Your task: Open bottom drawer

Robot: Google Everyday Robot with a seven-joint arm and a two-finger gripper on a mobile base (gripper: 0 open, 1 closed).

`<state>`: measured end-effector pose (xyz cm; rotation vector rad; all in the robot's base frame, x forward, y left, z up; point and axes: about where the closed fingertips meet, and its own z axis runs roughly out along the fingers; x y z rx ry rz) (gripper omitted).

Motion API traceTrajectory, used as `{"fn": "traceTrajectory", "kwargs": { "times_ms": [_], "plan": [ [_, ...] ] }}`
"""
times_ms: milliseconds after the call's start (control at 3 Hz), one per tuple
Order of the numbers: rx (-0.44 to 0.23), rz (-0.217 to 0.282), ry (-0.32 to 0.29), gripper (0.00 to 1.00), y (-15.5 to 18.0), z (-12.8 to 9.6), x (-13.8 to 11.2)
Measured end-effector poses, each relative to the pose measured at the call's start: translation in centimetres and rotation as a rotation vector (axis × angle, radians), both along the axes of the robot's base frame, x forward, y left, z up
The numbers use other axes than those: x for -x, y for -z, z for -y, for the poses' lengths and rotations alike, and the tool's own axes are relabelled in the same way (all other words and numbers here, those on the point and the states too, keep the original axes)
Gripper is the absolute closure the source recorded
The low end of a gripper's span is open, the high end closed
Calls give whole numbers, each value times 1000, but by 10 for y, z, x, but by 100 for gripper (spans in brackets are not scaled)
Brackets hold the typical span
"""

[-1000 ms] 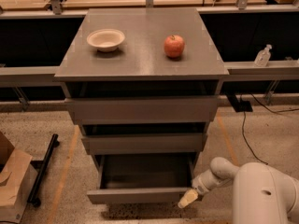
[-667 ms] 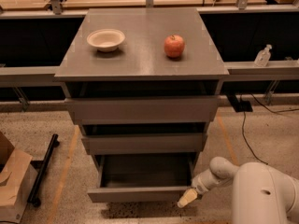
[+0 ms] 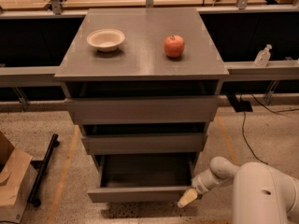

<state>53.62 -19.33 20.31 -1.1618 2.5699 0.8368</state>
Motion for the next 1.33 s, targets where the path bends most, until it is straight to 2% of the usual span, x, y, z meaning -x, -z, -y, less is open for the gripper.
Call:
{"fn": "traceTrajectory", "kwargs": {
  "times_ms": [333,667,1000,1333],
  "plan": [
    [53,-19,-34,0,-2,-4,5],
    [176,-18,-73,0,-25,2,12],
    [242,-29,-109,0,-49,5,46],
    [210,-128,-175,0,-41,4,116]
  ]
}}
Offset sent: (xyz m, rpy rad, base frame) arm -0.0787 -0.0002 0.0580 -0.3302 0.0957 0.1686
